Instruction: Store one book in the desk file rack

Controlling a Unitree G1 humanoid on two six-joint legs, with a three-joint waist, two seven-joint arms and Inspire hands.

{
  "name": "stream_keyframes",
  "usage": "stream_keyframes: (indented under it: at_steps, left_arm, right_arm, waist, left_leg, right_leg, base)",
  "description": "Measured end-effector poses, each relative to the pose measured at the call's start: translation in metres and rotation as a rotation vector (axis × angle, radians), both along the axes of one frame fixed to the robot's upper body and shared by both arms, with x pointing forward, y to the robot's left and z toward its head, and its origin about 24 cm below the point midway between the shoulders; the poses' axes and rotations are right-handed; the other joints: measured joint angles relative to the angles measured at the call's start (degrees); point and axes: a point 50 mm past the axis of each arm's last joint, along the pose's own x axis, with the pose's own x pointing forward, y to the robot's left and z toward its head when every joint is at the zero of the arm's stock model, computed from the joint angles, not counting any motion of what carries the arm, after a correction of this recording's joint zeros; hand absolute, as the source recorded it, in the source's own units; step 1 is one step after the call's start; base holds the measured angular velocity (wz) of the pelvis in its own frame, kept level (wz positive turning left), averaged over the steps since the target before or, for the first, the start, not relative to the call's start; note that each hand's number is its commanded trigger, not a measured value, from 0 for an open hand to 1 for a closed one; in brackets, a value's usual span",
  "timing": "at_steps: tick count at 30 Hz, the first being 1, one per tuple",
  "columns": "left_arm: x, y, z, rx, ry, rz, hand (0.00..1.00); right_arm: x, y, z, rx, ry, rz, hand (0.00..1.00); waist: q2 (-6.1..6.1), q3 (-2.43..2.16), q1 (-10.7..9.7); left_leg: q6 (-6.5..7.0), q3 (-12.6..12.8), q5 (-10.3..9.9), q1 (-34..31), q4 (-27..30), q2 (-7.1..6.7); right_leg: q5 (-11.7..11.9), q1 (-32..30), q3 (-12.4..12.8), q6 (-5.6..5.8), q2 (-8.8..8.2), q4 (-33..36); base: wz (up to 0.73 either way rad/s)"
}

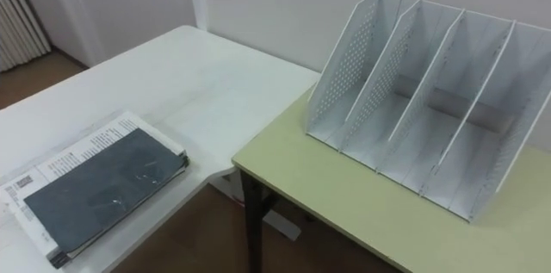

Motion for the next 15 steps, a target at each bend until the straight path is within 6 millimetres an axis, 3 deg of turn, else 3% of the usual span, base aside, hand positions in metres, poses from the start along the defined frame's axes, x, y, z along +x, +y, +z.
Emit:
stream_keyframes:
  at_steps: [8,15]
  left_arm:
    - [0.015,-0.016,0.027,0.044,-0.189,-0.121,0.0]
    - [0.033,-0.028,0.073,0.007,-0.473,-0.164,0.0]
  right_arm:
    - [0.004,0.0,0.0,0.0,-0.01,0.011,0.0]
    - [0.01,0.004,0.0,0.009,-0.035,0.046,0.0]
  waist:
    - [0.06,-0.01,-0.01]
    - [0.39,-0.24,-0.14]
  left_leg:
    - [0.0,-0.09,0.0,-0.19,-0.02,-0.05]
    - [0.01,0.16,0.0,-0.68,0.08,0.29]
  right_leg:
    - [0.0,-0.24,0.01,0.0,0.09,-0.09]
    - [0.03,-0.46,-0.5,0.02,0.03,-0.07]
  base:
    - [0.0]
    - [0.03]
